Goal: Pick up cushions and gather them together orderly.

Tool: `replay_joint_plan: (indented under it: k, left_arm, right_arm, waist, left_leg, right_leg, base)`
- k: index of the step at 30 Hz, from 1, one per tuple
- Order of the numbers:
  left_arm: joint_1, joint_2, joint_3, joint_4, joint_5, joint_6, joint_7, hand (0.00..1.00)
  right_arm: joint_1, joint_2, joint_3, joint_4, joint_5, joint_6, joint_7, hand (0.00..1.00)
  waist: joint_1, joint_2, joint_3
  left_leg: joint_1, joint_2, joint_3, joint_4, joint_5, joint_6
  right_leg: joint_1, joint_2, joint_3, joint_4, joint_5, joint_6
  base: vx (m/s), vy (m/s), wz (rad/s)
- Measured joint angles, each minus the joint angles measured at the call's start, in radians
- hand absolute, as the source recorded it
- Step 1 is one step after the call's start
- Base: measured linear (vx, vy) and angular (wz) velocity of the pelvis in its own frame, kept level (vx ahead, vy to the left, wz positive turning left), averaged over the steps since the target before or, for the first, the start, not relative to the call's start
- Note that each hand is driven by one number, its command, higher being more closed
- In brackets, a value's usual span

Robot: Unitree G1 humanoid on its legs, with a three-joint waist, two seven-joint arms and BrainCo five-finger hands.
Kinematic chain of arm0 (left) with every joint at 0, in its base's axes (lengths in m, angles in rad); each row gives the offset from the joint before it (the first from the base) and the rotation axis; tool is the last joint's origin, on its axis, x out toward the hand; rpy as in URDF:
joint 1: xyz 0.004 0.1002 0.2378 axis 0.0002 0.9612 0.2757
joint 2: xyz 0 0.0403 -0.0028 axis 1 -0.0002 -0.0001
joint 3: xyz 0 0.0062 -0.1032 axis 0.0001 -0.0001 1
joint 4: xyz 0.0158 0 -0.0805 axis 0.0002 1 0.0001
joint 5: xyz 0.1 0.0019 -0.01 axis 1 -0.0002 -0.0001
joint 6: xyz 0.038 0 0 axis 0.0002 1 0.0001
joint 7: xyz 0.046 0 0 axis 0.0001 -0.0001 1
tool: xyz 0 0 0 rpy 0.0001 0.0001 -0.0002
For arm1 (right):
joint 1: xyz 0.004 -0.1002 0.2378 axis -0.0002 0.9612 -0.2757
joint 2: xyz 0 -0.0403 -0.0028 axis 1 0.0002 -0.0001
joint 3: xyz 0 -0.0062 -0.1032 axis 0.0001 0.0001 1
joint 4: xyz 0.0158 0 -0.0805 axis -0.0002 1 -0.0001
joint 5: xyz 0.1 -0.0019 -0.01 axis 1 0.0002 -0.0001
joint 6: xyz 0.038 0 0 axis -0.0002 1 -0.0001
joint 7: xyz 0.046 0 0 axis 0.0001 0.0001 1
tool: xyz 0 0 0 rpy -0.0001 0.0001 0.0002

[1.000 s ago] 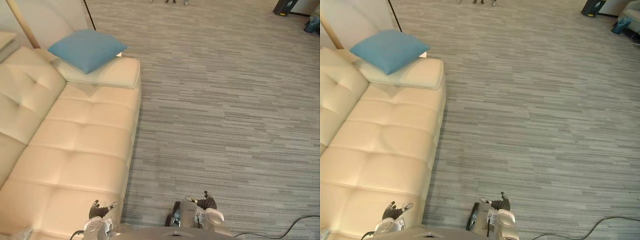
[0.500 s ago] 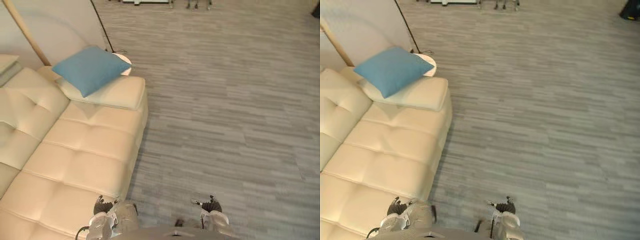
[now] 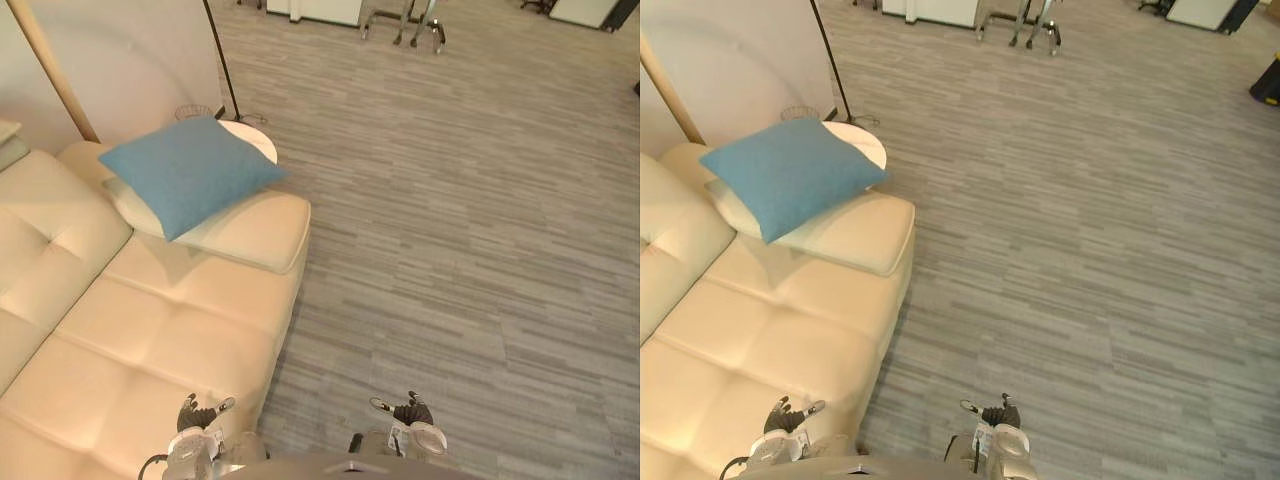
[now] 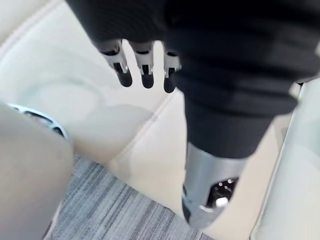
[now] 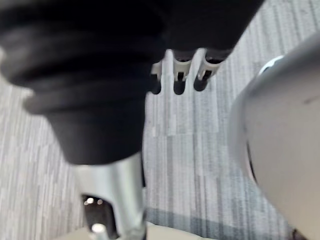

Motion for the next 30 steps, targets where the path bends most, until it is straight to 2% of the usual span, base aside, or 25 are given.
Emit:
replay_joint_plan:
  k: [2, 3, 4, 5, 6, 7, 10, 11, 12, 13, 14, 15, 16, 17, 19, 20, 21, 22, 23, 24, 25, 27, 28, 29, 30]
  left_arm:
    - [-0.004, -0.001, 0.000, 0.007, 0.000, 0.002, 0.000, 0.00]
    - [-0.004, -0.003, -0.001, 0.014, 0.000, 0.002, 0.000, 0.00]
    - [-0.005, -0.001, -0.005, 0.015, 0.000, 0.002, 0.001, 0.00]
    - [-0.005, 0.002, -0.008, 0.016, 0.001, 0.002, 0.001, 0.00]
    - [-0.008, 0.006, -0.009, 0.033, 0.001, 0.002, 0.001, 0.00]
    - [-0.006, -0.011, -0.006, 0.053, 0.002, 0.003, 0.001, 0.00]
    - [-0.007, -0.018, -0.007, 0.058, 0.001, 0.001, 0.001, 0.00]
    - [-0.007, -0.019, -0.005, 0.059, 0.001, 0.000, 0.001, 0.00]
    - [-0.005, -0.023, 0.008, 0.061, 0.001, -0.001, 0.000, 0.00]
    - [-0.005, -0.028, 0.030, 0.053, 0.001, -0.001, 0.001, 0.00]
    - [-0.005, -0.032, 0.050, 0.043, -0.001, -0.001, 0.001, 0.00]
    - [-0.004, -0.035, 0.061, 0.036, -0.004, -0.002, 0.000, 0.00]
    - [0.004, -0.034, 0.060, 0.024, -0.006, -0.002, 0.000, 0.00]
    - [0.003, -0.029, 0.045, 0.018, -0.004, -0.002, -0.001, 0.00]
    - [0.002, -0.030, 0.025, 0.008, -0.002, -0.002, -0.002, 0.00]
    - [0.001, -0.028, 0.021, 0.003, 0.000, -0.003, -0.007, 0.00]
    - [-0.005, -0.025, 0.027, -0.001, -0.004, -0.006, -0.008, 0.00]
    - [-0.005, -0.022, 0.033, -0.006, -0.003, -0.007, -0.008, 0.00]
    - [-0.005, -0.018, 0.035, -0.011, -0.004, -0.010, -0.008, 0.00]
    - [0.007, -0.027, 0.030, -0.007, -0.004, -0.012, -0.007, 0.00]
    - [0.000, -0.009, 0.050, -0.007, -0.018, -0.015, -0.004, 0.00]
    - [-0.002, 0.010, 0.051, 0.002, -0.018, -0.011, -0.007, 0.00]
    - [-0.002, 0.019, 0.051, 0.012, -0.018, -0.011, -0.008, 0.00]
    - [-0.002, 0.020, 0.051, 0.015, -0.018, -0.011, -0.007, 0.00]
    - [-0.002, 0.025, 0.050, 0.022, -0.018, -0.011, -0.008, 0.00]
  right_arm:
    - [-0.005, -0.001, -0.001, -0.002, 0.000, 0.000, 0.000, 0.00]
    - [-0.005, -0.002, -0.003, -0.003, 0.000, 0.000, 0.000, 0.00]
    - [-0.006, -0.001, -0.003, -0.003, 0.000, 0.000, 0.000, 0.00]
    - [-0.006, -0.001, -0.003, -0.003, 0.000, 0.000, 0.000, 0.00]
    - [-0.005, -0.007, -0.010, 0.000, 0.000, 0.001, 0.000, 0.00]
    - [-0.020, -0.030, -0.024, 0.007, -0.001, 0.001, -0.001, 0.00]
    - [-0.022, -0.042, -0.043, 0.011, -0.012, 0.002, -0.002, 0.00]
    - [-0.021, -0.040, -0.041, 0.011, -0.020, 0.002, -0.002, 0.00]
    - [-0.021, -0.033, -0.039, 0.012, -0.028, 0.002, 0.003, 0.00]
    - [-0.015, -0.030, -0.034, 0.008, -0.031, 0.001, 0.006, 0.00]
    - [-0.009, -0.033, -0.016, 0.009, -0.031, 0.003, 0.006, 0.00]
    - [-0.009, -0.036, -0.005, 0.009, -0.031, 0.003, 0.006, 0.00]
    - [-0.016, -0.037, 0.003, 0.010, -0.030, 0.002, 0.005, 0.00]
    - [-0.017, -0.031, 0.003, 0.010, -0.030, 0.002, 0.005, 0.00]
    - [-0.020, -0.030, 0.003, 0.011, -0.030, 0.002, 0.005, 0.00]
    - [-0.025, -0.030, 0.002, 0.013, -0.030, 0.005, 0.004, 0.00]
    - [-0.041, -0.027, -0.002, 0.014, -0.030, 0.011, 0.004, 0.00]
    - [-0.049, -0.025, -0.005, 0.015, -0.030, 0.013, 0.003, 0.00]
    - [-0.069, -0.020, -0.025, 0.024, -0.030, 0.014, 0.002, 0.00]
    - [-0.077, -0.031, -0.043, 0.048, -0.031, 0.011, -0.001, 0.00]
    - [-0.097, -0.004, -0.035, 0.065, -0.031, 0.020, 0.003, 0.00]
    - [-0.096, 0.004, -0.019, 0.061, -0.038, 0.020, 0.008, 0.00]
    - [-0.093, 0.004, -0.023, 0.048, -0.039, 0.018, 0.005, 0.00]
    - [-0.091, 0.005, -0.019, 0.048, -0.039, 0.017, 0.005, 0.00]
    - [-0.088, 0.004, -0.007, 0.047, -0.040, 0.017, 0.006, 0.00]
  waist:
    - [-0.002, 0.004, 0.003]
    - [-0.009, 0.010, 0.005]
    - [-0.018, 0.011, 0.005]
    - [-0.021, 0.008, 0.005]
    - [-0.026, 0.017, 0.006]
    - [-0.020, 0.047, 0.002]
    - [-0.024, 0.050, 0.008]
    - [-0.023, 0.051, 0.007]
    - [-0.024, 0.056, 0.004]
    - [-0.031, 0.062, 0.004]
    - [-0.026, 0.074, 0.009]
    - [-0.019, 0.075, 0.011]
    - [-0.004, 0.081, 0.012]
    - [-0.001, 0.077, 0.011]
    - [-0.002, 0.070, 0.008]
    - [0.002, 0.066, 0.010]
    - [0.011, 0.048, 0.023]
    - [0.014, 0.038, 0.030]
    - [0.012, 0.025, 0.037]
    - [0.014, 0.054, 0.023]
    - [0.041, 0.009, 0.033]
    - [0.046, 0.003, 0.030]
    - [0.045, -0.020, 0.026]
    - [0.043, -0.019, 0.027]
    - [0.038, -0.019, 0.028]
  left_leg:
    - [0.028, 0.015, -0.017, 0.000, -0.023, -0.020]
    - [0.059, 0.037, -0.035, -0.016, -0.032, -0.044]
    - [0.068, 0.051, -0.055, -0.019, -0.041, -0.071]
    - [0.072, 0.054, -0.064, -0.020, -0.046, -0.085]
    - [0.080, 0.076, -0.091, -0.021, -0.058, -0.110]
    - [0.103, 0.104, -0.114, -0.060, -0.038, -0.116]
    - [0.162, 0.100, -0.149, -0.127, 0.030, -0.137]
    - [0.162, 0.102, -0.154, -0.116, 0.034, -0.138]
    - [0.129, 0.117, -0.184, -0.026, 0.038, -0.137]
    - [0.023, 0.139, -0.233, 0.190, 0.047, -0.144]
    - [-0.064, 0.167, -0.264, 0.377, 0.094, -0.145]
    - [-0.116, 0.185, -0.275, 0.473, 0.138, -0.144]
    - [-0.171, 0.210, -0.271, 0.608, 0.137, -0.140]
    - [-0.210, 0.209, -0.228, 0.683, 0.107, -0.117]
    - [-0.226, 0.180, -0.174, 0.678, 0.061, -0.106]
    - [-0.243, 0.155, -0.143, 0.648, 0.017, -0.100]
    - [-0.248, 0.104, -0.103, 0.542, -0.062, -0.095]
    - [-0.250, 0.079, -0.093, 0.486, -0.082, -0.093]
    - [-0.244, 0.043, -0.086, 0.337, -0.072, -0.095]
    - [-0.194, 0.040, -0.090, 0.121, 0.024, -0.050]
    - [-0.146, 0.009, -0.063, 0.084, 0.047, -0.035]
    - [-0.123, 0.000, -0.063, 0.062, 0.043, -0.029]
    - [-0.085, -0.012, -0.063, 0.038, 0.035, -0.018]
    - [-0.074, -0.013, -0.065, 0.031, 0.031, -0.018]
    - [-0.051, -0.017, -0.071, 0.019, 0.025, -0.012]
  right_leg:
    - [-0.030, 0.002, -0.027, -0.115, -0.025, -0.012]
    - [-0.027, 0.022, -0.041, -0.310, -0.030, -0.030]
    - [-0.025, 0.040, -0.023, -0.461, 0.004, -0.033]
    - [-0.022, 0.044, -0.012, -0.527, 0.031, -0.035]
    - [-0.011, 0.063, -0.008, -0.567, 0.128, -0.044]
    - [0.010, 0.092, -0.036, -0.548, 0.110, -0.055]
    - [0.003, 0.068, -0.038, -0.427, -0.009, -0.070]
    - [0.011, 0.069, -0.041, -0.424, -0.027, -0.069]
    - [0.041, 0.078, -0.063, -0.436, -0.059, -0.071]
    - [0.079, 0.095, -0.087, -0.464, -0.068, -0.075]
    - [0.115, 0.121, -0.102, -0.492, -0.065, -0.086]
    - [0.137, 0.136, -0.111, -0.510, -0.066, -0.094]
    - [0.176, 0.157, -0.114, -0.536, -0.069, -0.102]
    - [0.227, 0.168, -0.114, -0.579, -0.068, -0.100]
    - [0.252, 0.168, -0.112, -0.626, -0.065, -0.096]
    - [0.262, 0.167, -0.108, -0.660, -0.051, -0.086]
    - [0.276, 0.142, -0.091, -0.695, -0.017, -0.067]
    - [0.278, 0.123, -0.087, -0.697, -0.012, -0.060]
    - [0.277, 0.096, -0.085, -0.690, -0.008, -0.049]
    - [0.273, 0.106, -0.082, -0.689, -0.011, -0.028]
    - [0.288, 0.099, -0.032, -0.716, 0.010, -0.025]
    - [0.315, 0.100, -0.023, -0.738, 0.041, -0.023]
    - [0.305, 0.078, -0.022, -0.656, 0.040, -0.017]
    - [0.288, 0.068, -0.020, -0.599, 0.040, -0.016]
    - [0.231, 0.042, -0.005, -0.448, 0.046, -0.008]
  base:
    - [0.35, -0.260, 0.26]
    - [0.39, -0.360, 0.40]
    - [0.33, -0.305, 0.45]
    - [0.28, -0.278, 0.47]
    - [0.30, -0.255, 0.32]
    - [0.41, -0.368, 0.34]
    - [0.30, -0.266, 0.27]
    - [0.30, -0.266, 0.36]
    - [0.24, -0.243, 0.45]
    - [0.26, -0.250, 0.44]
    - [0.17, -0.161, 0.27]
    - [0.15, -0.060, -0.07]
    - [0.18, -0.012, -0.11]
    - [0.22, -0.010, -0.06]
    - [0.21, 0.036, 0.12]
    - [0.25, 0.155, 0.19]
    - [0.15, 0.130, 0.19]
    - [0.19, 0.235, 0.24]
    - [0.11, 0.169, 0.18]
    - [0.16, 0.235, -0.07]
    - [0.13, 0.128, -0.24]
    - [0.23, 0.143, -0.07]
    - [0.22, 0.127, 0.13]
    - [0.11, 0.066, 0.15]
    - [0.10, 0.034, 0.42]
